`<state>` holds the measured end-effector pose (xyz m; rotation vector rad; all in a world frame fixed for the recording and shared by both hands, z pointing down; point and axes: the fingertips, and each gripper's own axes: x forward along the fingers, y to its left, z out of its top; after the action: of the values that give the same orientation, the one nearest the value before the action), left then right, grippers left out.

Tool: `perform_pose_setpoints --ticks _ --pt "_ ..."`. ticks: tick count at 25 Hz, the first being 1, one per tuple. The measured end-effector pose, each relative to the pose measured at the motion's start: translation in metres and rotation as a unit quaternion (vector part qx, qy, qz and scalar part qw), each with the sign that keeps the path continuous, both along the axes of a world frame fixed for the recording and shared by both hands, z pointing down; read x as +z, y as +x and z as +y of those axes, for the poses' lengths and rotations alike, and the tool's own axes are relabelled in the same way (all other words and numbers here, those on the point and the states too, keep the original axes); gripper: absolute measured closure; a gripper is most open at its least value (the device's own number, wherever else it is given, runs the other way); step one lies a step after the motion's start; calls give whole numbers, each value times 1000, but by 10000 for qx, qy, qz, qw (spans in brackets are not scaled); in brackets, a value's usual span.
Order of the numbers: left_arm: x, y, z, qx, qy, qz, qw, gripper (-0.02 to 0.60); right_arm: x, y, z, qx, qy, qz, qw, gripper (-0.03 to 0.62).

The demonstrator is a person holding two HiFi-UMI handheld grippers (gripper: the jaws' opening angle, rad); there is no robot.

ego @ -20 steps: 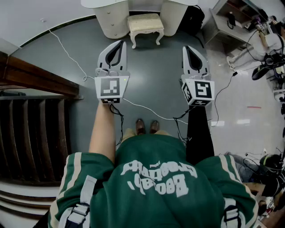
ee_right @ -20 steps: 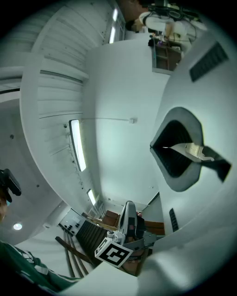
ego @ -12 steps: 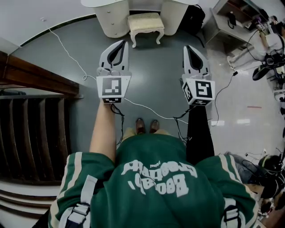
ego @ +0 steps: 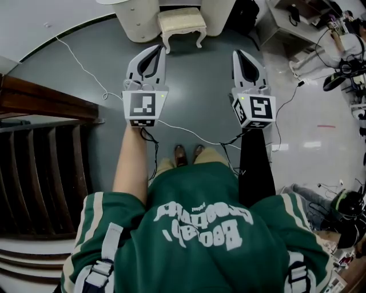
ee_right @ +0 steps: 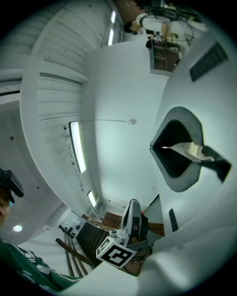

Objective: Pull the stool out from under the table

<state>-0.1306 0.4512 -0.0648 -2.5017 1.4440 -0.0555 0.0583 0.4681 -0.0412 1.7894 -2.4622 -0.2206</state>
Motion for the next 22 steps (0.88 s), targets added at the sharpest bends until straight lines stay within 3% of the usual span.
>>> perform_pose_setpoints --ticks 9,22 --pt "17 23 -41 166 -148 75 9997 568 15 23 -38 67 -90 -66 9999 576" --pt "9 87 -196 -299 94 -156 9994 566 16 77 -211 -525 -52 -71 9986 576"
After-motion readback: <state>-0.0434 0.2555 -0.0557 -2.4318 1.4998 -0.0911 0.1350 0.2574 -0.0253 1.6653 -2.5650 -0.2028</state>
